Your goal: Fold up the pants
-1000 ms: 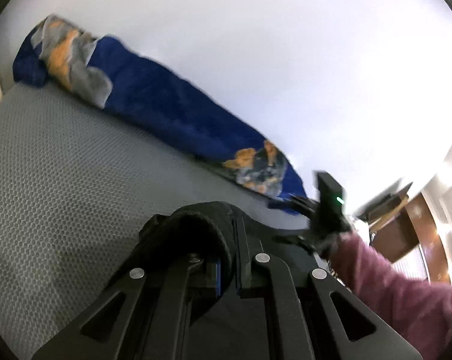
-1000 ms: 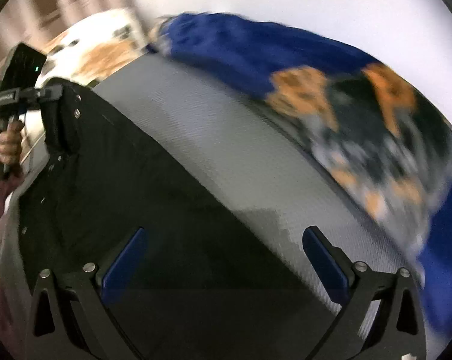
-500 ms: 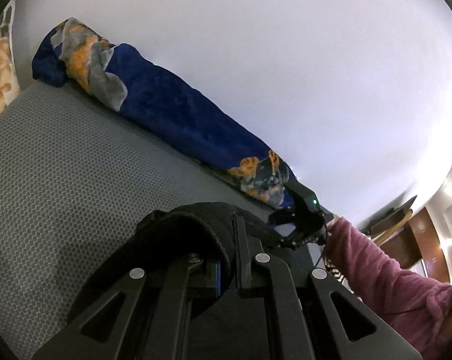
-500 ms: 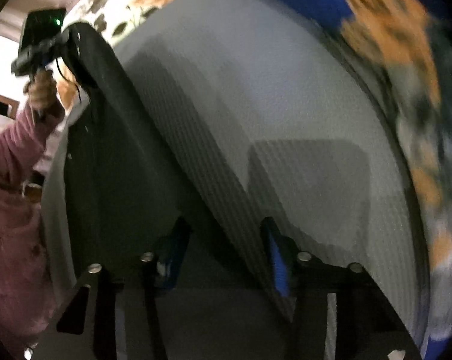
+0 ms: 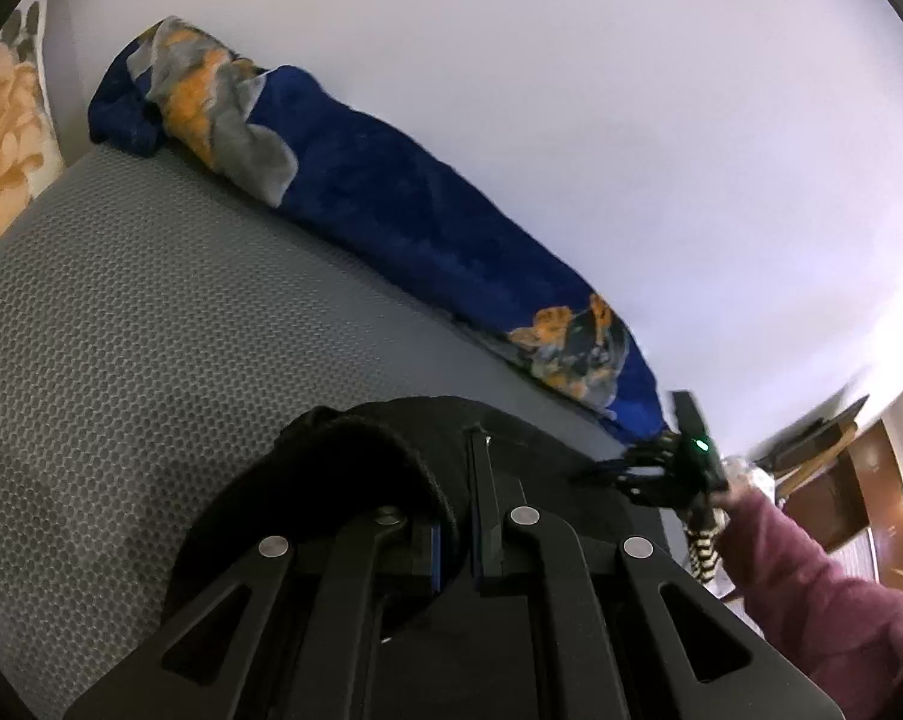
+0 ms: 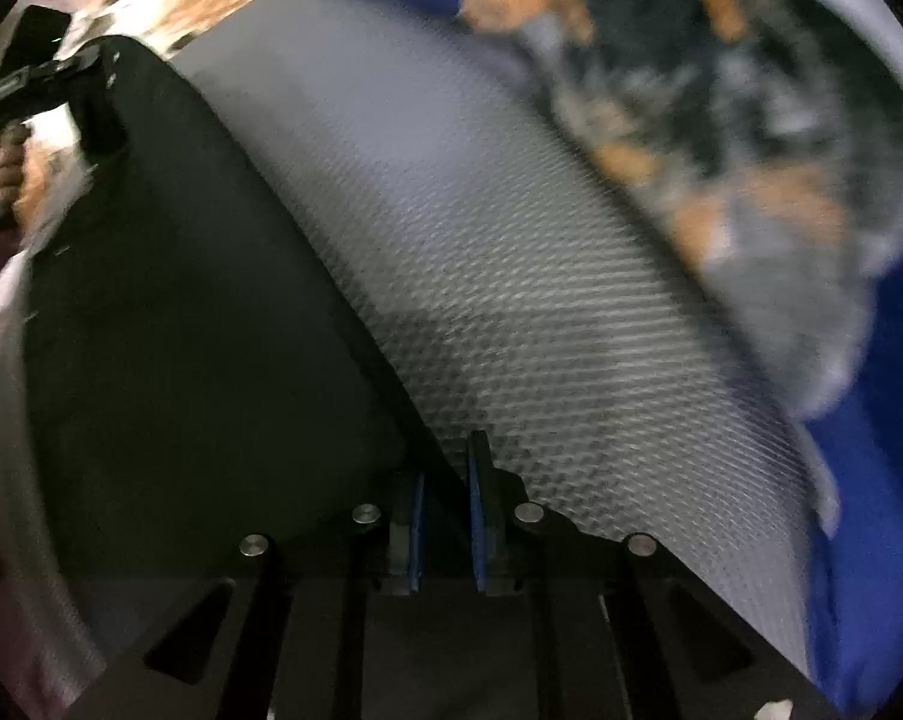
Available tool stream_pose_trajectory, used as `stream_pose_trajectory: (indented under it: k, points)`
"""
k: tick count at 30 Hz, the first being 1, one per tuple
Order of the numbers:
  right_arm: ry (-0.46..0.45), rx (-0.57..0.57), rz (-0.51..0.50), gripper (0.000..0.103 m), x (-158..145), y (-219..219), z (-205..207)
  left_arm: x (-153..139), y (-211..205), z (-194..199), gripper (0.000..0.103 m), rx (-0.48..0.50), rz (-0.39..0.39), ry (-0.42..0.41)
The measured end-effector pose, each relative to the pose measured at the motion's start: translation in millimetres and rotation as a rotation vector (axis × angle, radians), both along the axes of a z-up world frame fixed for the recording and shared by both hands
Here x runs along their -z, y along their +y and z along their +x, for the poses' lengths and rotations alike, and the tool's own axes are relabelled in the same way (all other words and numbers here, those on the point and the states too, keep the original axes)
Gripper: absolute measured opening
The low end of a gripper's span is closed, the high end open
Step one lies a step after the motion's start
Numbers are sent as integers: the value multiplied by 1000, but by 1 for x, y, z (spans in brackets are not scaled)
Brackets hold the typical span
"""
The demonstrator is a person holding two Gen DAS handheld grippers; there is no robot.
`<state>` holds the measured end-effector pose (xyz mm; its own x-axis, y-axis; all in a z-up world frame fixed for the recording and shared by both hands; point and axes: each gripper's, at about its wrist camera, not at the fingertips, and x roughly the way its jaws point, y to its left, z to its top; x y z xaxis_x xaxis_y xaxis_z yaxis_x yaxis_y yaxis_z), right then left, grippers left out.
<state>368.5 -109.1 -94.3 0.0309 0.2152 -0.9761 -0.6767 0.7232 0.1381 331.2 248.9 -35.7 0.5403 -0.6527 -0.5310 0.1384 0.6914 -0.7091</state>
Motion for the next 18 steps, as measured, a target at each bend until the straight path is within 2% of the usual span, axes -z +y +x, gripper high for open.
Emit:
stream_pose_trajectory:
  k: [5,8,10,12,15,18]
  points:
    - [-299,122,-139,8,-37,25,-55,-8,0,-5,6,26,26,-17]
    - [-400,173,-175,7,-62,37,-93,-18,2,-20,6,53,31,-34]
    - [-444,205,-185,7,-78,40,-115,-29,3,-37,6,81,52,-62]
    - [-475,241,-179,6,-100,15,-124,-36,4,-54,7,113,57,-80]
    - [-498,289,-161,6,-119,15,-168,-45,5,-87,8,177,92,-107]
    - [-497,299,-150,6,-131,3,-195,-43,5,-117,8,229,125,-100]
